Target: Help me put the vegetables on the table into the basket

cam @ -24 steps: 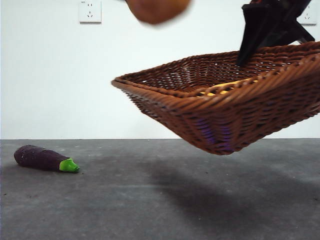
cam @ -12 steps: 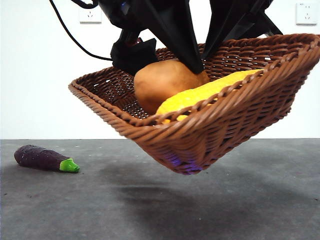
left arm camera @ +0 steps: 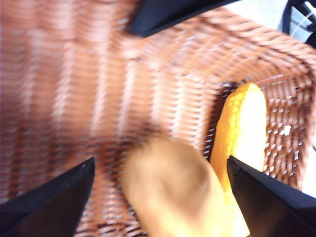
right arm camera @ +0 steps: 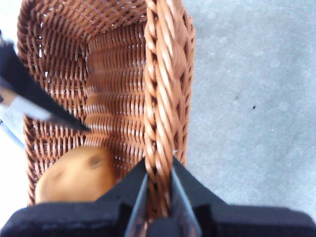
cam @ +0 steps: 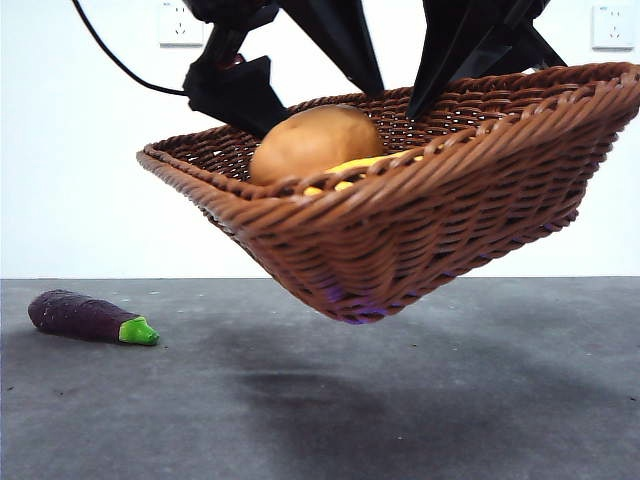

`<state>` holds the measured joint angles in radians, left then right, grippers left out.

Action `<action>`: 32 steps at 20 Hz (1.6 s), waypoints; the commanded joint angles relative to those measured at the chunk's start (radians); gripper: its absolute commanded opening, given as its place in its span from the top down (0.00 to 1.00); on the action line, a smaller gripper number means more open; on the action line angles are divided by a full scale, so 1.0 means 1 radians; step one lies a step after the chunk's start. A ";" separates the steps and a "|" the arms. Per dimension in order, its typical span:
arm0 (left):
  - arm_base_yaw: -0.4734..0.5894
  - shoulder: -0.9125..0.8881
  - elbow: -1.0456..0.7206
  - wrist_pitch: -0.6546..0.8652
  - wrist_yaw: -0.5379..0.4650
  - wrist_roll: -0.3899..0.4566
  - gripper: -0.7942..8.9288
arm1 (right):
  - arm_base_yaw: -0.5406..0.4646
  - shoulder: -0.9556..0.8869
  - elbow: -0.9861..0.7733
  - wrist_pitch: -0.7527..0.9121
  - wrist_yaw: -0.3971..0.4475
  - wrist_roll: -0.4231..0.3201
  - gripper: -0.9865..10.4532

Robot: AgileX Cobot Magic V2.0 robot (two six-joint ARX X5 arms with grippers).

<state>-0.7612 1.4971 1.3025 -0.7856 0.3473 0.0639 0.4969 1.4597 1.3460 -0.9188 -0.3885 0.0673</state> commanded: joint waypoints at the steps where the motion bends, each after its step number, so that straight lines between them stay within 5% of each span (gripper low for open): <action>1: 0.008 -0.002 -0.005 -0.013 0.000 -0.012 0.45 | 0.002 -0.002 -0.003 0.013 -0.012 0.006 0.92; 7: 0.038 -0.124 0.023 0.008 -0.018 -0.125 0.45 | -0.011 -0.002 -0.003 0.011 -0.005 -0.020 0.92; 10: 0.112 -0.243 0.090 -0.058 -0.206 -0.273 0.45 | -0.061 -0.009 -0.002 0.006 -0.005 -0.048 0.92; 12: 0.185 -0.285 0.128 -0.129 -0.385 -0.300 0.45 | -0.106 -0.020 -0.002 0.004 -0.005 -0.072 0.92; 14: 0.280 -0.287 0.135 -0.179 -0.446 -0.328 0.45 | -0.148 -0.041 -0.002 0.005 -0.009 -0.093 0.92; 17: 0.415 -0.206 0.135 -0.193 -0.443 -0.401 0.45 | -0.197 -0.082 -0.002 0.002 -0.018 -0.125 0.92; 24: 0.549 0.065 0.135 -0.203 -0.392 -0.615 0.45 | -0.231 -0.151 -0.002 -0.034 -0.034 -0.177 0.92; 32: 0.628 0.300 0.135 -0.130 -0.365 -0.644 0.45 | -0.231 -0.161 -0.002 -0.038 -0.035 -0.186 0.92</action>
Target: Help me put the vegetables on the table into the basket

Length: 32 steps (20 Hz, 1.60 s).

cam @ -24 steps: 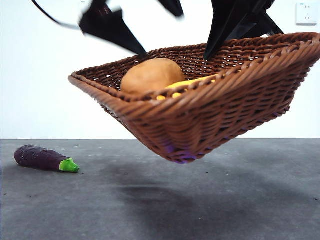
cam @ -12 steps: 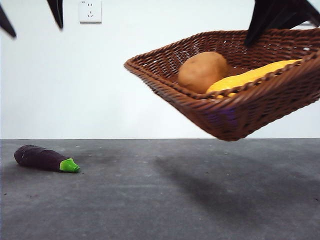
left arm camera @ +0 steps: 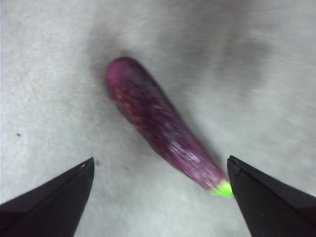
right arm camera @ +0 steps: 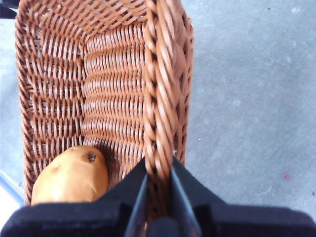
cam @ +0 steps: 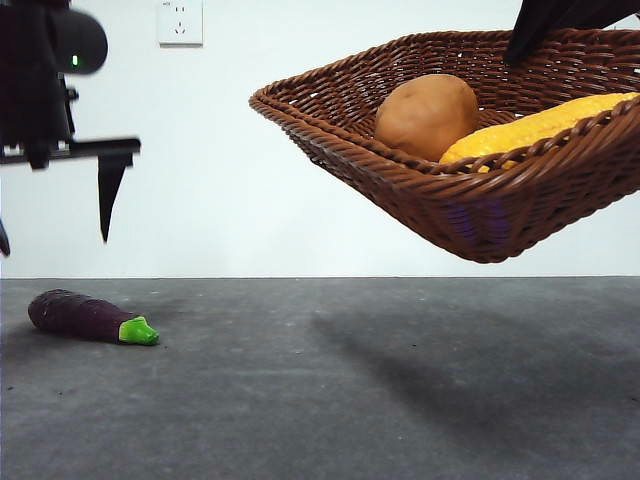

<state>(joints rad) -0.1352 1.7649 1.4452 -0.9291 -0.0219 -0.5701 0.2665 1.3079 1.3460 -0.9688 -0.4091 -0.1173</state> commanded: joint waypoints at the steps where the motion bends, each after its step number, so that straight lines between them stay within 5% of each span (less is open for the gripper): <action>1: 0.006 0.054 -0.007 0.030 0.005 -0.010 0.45 | 0.000 -0.009 -0.002 0.012 -0.015 -0.004 0.92; 14: 0.013 0.209 -0.007 0.121 0.022 -0.009 0.47 | 0.000 -0.009 -0.002 0.022 -0.015 -0.019 0.92; 16: 0.014 0.212 -0.007 0.133 0.022 0.007 0.58 | 0.000 -0.009 -0.002 0.023 -0.014 -0.019 0.92; 19: 0.014 0.212 -0.007 0.142 0.022 0.056 0.94 | 0.000 -0.009 -0.002 0.026 -0.014 -0.019 0.92; 24: 0.014 0.212 -0.007 0.145 0.045 0.129 0.93 | 0.000 -0.009 -0.002 0.026 -0.014 -0.018 0.92; 32: 0.014 0.045 -0.007 0.187 0.262 0.340 0.93 | 0.000 0.017 -0.003 0.026 -0.012 0.022 0.92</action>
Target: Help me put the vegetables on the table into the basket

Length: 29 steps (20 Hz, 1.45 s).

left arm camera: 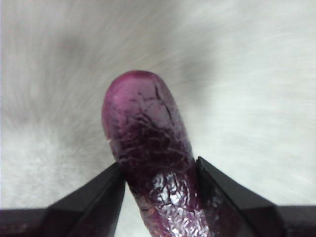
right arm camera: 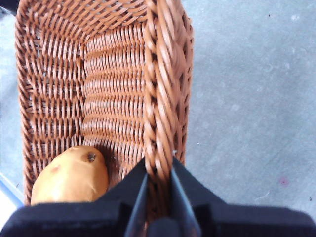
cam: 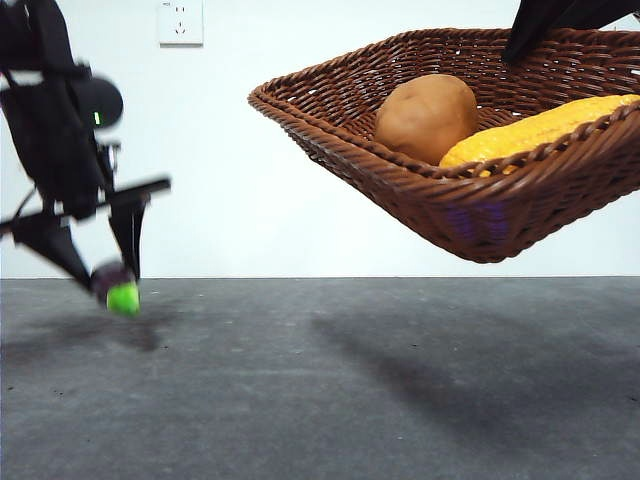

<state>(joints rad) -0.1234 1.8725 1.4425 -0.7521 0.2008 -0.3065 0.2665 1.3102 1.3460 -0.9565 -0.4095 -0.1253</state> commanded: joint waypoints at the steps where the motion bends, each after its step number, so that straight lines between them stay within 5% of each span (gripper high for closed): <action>1: 0.003 -0.107 -0.005 0.006 0.066 0.104 0.93 | 0.000 0.031 -0.005 0.013 -0.002 0.041 0.92; 10: -0.053 -0.528 -0.111 0.011 0.269 0.178 0.93 | 0.011 0.100 -0.212 0.216 -0.030 0.213 0.92; 16: -0.220 -0.758 -0.430 0.247 0.352 -0.026 0.93 | 0.117 0.101 -0.287 0.352 -0.030 0.333 0.92; 22: -0.447 -0.699 -0.451 0.452 0.286 -0.174 0.93 | 0.270 0.102 -0.287 0.409 0.060 0.415 0.92; 29: -0.497 -0.454 -0.451 0.556 0.216 -0.250 0.93 | 0.317 0.102 -0.287 0.416 0.069 0.447 0.92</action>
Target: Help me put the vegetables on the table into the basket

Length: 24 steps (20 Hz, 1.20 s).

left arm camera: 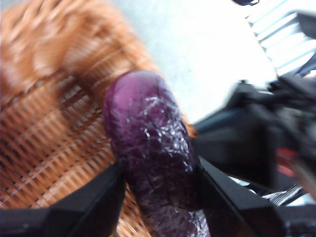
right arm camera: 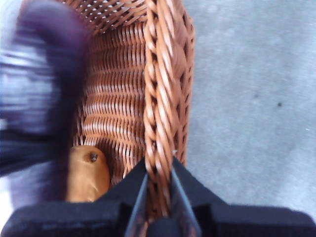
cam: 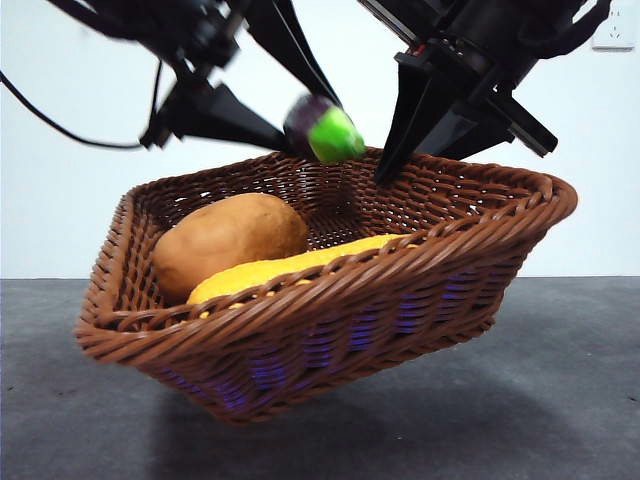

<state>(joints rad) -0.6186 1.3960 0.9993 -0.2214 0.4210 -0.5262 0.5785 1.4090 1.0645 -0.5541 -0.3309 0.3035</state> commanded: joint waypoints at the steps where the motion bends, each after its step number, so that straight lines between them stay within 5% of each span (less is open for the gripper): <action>1: -0.002 0.046 -0.008 0.027 -0.012 -0.045 0.93 | 0.005 0.003 -0.005 0.014 -0.010 0.018 0.92; 5: -0.002 0.083 -0.008 -0.012 -0.054 -0.050 0.87 | 0.005 0.003 -0.005 0.016 -0.011 0.016 0.92; 7: -0.002 0.083 -0.008 -0.012 -0.028 -0.050 0.54 | 0.005 0.003 -0.005 0.023 -0.014 0.014 0.92; 8: -0.002 0.083 -0.008 -0.013 -0.023 -0.050 0.50 | 0.005 0.003 -0.005 0.022 -0.024 0.013 0.92; 15: -0.002 0.049 0.019 -0.046 0.032 -0.039 0.50 | 0.005 0.003 -0.005 0.003 -0.029 0.002 0.92; 24: 0.117 -0.266 0.105 -0.441 0.014 0.227 0.50 | -0.019 -0.011 0.029 -0.004 -0.037 -0.005 0.92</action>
<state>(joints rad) -0.5030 1.1305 1.1023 -0.6655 0.4332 -0.3389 0.5606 1.4086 1.0790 -0.5785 -0.3527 0.2985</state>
